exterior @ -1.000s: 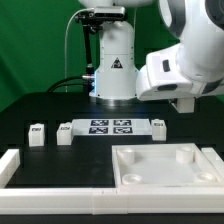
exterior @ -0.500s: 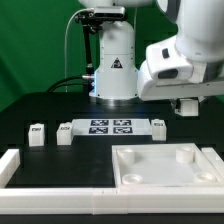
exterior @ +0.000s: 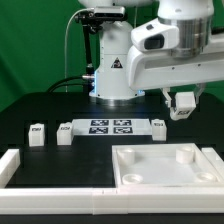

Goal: Assemble one leg

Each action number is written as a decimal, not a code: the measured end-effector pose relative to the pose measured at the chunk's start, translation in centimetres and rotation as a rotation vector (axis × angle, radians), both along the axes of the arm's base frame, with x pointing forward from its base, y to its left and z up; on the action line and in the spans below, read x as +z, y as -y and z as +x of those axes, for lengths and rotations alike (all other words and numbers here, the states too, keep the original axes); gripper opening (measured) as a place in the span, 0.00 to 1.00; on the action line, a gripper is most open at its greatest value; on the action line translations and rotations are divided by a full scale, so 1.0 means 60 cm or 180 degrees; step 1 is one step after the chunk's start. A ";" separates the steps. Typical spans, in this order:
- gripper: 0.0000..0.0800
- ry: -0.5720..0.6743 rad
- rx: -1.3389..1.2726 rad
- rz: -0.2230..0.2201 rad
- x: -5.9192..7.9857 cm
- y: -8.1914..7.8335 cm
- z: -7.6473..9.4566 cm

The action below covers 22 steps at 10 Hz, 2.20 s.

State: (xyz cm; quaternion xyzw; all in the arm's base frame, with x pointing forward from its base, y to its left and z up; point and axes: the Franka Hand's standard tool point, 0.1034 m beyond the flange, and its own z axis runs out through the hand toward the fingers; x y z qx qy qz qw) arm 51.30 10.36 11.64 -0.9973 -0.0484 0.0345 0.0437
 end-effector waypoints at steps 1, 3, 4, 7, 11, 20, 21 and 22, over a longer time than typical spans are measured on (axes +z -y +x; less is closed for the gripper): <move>0.36 0.0318 -0.0012 0.0025 0.010 -0.001 0.027; 0.36 0.0931 0.0063 0.0086 0.022 -0.017 0.078; 0.36 0.0924 0.0046 0.0087 0.014 -0.015 0.066; 0.36 0.0924 0.0081 0.0084 0.013 -0.014 0.071; 0.36 0.1917 0.0171 0.0112 0.007 -0.001 0.157; 0.36 0.2093 0.0171 0.0159 -0.054 -0.020 0.146; 0.36 0.2107 0.0178 0.0167 -0.054 -0.025 0.151; 0.36 0.2119 0.0174 0.0170 -0.055 -0.025 0.157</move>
Offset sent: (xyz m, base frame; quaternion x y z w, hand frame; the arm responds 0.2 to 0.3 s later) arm 0.0000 0.0000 0.0000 0.0000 0.0899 0.0000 0.9960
